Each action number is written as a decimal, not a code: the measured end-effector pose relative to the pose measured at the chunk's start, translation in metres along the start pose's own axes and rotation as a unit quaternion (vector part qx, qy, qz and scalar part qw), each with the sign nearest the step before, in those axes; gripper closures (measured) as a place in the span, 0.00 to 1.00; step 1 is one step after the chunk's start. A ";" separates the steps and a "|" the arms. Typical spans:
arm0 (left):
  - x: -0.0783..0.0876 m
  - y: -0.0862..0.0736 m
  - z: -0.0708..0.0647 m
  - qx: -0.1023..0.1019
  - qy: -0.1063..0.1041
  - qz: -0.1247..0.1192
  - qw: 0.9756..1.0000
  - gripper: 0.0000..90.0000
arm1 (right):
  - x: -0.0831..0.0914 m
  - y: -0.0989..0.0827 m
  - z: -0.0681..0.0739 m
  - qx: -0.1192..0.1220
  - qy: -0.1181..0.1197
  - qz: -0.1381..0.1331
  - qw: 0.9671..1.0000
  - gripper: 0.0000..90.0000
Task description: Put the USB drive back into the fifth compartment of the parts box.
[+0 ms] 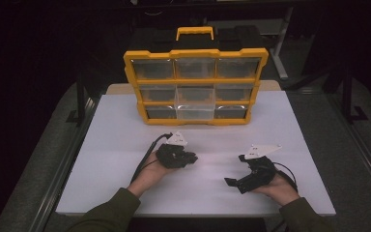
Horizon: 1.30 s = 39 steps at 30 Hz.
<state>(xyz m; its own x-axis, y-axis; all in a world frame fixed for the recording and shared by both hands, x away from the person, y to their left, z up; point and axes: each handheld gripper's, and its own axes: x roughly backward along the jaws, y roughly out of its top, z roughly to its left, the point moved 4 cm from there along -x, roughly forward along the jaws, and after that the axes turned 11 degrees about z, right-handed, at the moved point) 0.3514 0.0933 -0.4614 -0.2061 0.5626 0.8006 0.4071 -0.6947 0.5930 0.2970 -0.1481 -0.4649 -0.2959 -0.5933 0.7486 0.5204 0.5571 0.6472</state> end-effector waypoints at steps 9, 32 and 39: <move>0.009 -0.001 0.007 0.010 0.006 -0.002 1.000 0.88 | 0.000 0.000 0.000 0.000 0.000 0.000 1.000 0.00; 0.031 -0.007 0.025 0.032 0.021 -0.012 0.999 0.88 | -0.001 -0.001 0.000 0.002 -0.001 -0.003 1.000 0.00; 0.041 -0.009 0.034 0.037 0.021 -0.018 0.999 0.88 | -0.002 -0.002 -0.001 0.007 -0.002 -0.005 1.000 0.00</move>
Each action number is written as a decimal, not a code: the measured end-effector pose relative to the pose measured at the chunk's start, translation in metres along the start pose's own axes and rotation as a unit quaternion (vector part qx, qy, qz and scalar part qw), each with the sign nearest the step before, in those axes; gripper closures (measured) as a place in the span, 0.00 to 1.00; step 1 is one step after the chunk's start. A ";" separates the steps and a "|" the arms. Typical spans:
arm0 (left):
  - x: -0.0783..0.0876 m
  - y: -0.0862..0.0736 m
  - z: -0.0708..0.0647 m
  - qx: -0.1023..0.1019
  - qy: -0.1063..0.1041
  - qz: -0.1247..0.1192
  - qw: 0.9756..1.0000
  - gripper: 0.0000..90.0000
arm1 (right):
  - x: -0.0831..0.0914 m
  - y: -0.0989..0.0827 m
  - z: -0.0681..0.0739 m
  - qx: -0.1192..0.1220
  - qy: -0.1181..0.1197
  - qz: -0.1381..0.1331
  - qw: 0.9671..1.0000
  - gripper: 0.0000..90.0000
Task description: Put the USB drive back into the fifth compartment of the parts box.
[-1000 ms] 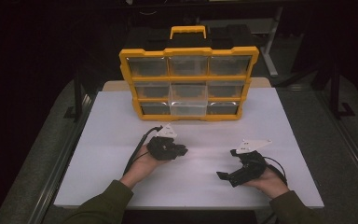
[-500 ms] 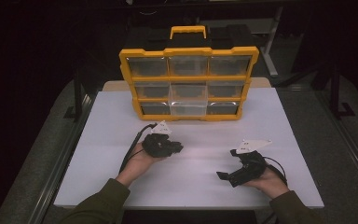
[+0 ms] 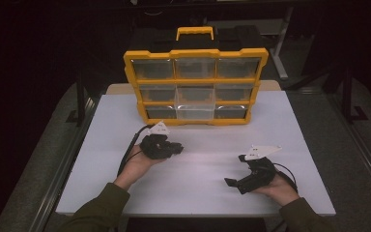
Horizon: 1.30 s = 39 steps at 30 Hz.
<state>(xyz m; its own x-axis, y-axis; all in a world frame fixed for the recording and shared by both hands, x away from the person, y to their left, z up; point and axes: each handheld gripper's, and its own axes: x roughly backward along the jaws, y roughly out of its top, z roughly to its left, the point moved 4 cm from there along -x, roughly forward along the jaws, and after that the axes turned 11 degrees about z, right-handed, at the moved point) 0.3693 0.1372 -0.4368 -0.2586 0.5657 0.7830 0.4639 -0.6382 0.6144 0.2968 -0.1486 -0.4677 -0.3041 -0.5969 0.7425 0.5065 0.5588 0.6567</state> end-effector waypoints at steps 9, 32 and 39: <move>0.010 -0.002 0.009 0.002 -0.001 -0.002 1.000 0.88 | 0.001 0.000 -0.002 -0.001 0.000 -0.010 1.000 0.00; 0.034 0.012 0.018 -0.005 -0.003 -0.011 1.000 0.88 | 0.001 0.000 -0.004 -0.002 -0.001 -0.013 1.000 0.00; 0.042 0.019 0.019 -0.011 -0.001 -0.012 1.000 0.88 | 0.000 0.001 -0.004 -0.002 0.002 -0.013 1.000 0.00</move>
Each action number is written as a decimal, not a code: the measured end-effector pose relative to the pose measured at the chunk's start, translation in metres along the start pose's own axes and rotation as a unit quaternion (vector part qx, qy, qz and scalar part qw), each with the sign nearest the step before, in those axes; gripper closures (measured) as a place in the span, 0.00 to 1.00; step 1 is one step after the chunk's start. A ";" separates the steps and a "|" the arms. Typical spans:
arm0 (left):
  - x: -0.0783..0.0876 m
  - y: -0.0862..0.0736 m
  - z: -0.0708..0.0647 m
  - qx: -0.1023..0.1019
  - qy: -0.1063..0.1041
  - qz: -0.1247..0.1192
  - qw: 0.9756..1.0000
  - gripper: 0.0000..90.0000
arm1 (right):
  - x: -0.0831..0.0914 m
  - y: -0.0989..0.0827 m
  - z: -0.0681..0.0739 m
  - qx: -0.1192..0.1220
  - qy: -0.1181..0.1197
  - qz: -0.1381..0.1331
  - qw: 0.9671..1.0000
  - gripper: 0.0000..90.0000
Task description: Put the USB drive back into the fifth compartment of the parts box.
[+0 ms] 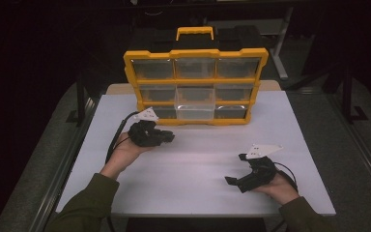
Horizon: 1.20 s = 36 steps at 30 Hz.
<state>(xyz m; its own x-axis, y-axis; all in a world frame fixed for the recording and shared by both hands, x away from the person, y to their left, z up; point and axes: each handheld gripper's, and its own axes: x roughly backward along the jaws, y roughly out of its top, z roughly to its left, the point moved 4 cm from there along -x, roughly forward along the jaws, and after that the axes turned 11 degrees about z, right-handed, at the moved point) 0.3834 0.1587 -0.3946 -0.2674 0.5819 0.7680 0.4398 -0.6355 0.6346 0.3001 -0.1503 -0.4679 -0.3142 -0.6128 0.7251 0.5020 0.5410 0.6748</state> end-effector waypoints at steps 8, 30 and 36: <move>0.020 0.017 0.004 -0.004 0.004 -0.018 1.000 0.88 | 0.001 0.000 0.000 0.000 0.000 -0.001 1.000 0.00; 0.062 0.052 0.015 -0.012 0.006 -0.057 0.998 0.88 | 0.001 0.000 0.000 -0.002 0.001 -0.003 1.000 0.00; 0.069 0.060 0.016 -0.015 0.005 -0.061 0.998 0.88 | 0.001 0.000 0.000 -0.002 0.001 -0.004 1.000 0.00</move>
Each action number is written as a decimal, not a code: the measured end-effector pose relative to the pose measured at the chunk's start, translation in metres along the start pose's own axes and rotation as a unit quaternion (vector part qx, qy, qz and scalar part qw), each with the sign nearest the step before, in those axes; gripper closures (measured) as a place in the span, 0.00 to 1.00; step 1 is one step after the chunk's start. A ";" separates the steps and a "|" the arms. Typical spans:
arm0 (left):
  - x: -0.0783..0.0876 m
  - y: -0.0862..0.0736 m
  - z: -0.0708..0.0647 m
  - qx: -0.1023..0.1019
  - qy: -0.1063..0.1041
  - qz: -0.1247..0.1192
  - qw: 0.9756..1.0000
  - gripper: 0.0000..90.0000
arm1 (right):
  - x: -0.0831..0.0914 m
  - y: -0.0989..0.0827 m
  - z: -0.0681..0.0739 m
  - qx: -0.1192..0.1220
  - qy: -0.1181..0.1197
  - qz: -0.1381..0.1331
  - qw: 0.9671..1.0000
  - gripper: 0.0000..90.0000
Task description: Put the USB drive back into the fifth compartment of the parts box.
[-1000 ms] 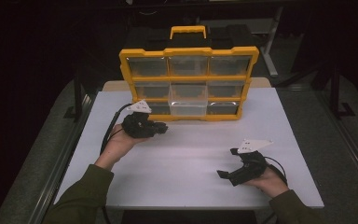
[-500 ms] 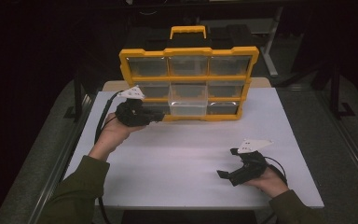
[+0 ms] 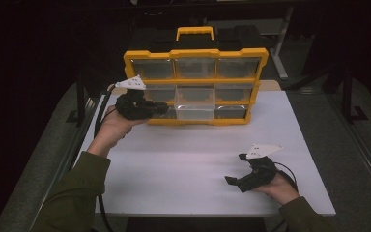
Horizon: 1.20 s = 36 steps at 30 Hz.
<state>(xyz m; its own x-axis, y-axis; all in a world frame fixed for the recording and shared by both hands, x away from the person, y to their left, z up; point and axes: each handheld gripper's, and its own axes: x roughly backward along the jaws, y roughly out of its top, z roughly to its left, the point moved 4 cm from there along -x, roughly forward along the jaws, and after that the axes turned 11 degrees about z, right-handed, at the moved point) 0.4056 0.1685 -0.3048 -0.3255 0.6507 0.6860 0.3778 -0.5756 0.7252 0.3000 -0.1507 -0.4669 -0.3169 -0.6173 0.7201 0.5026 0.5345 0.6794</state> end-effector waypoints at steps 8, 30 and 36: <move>0.004 0.019 0.002 -0.009 -0.002 -0.007 1.000 0.88 | -0.001 0.000 0.000 0.000 0.002 0.002 1.000 0.00; -0.032 0.056 0.005 -0.009 -0.006 -0.003 1.000 0.84 | 0.001 0.000 0.001 -0.001 0.002 0.000 1.000 0.00; -0.031 0.053 0.008 0.000 -0.006 -0.005 1.000 0.67 | 0.001 0.000 0.000 0.001 0.002 -0.002 1.000 0.00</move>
<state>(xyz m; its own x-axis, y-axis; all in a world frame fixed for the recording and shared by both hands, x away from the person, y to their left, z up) 0.4427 0.1218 -0.2881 -0.3193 0.6621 0.6780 0.3744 -0.5691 0.7321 0.2994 -0.1515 -0.4661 -0.3160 -0.6208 0.7175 0.5006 0.5333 0.6819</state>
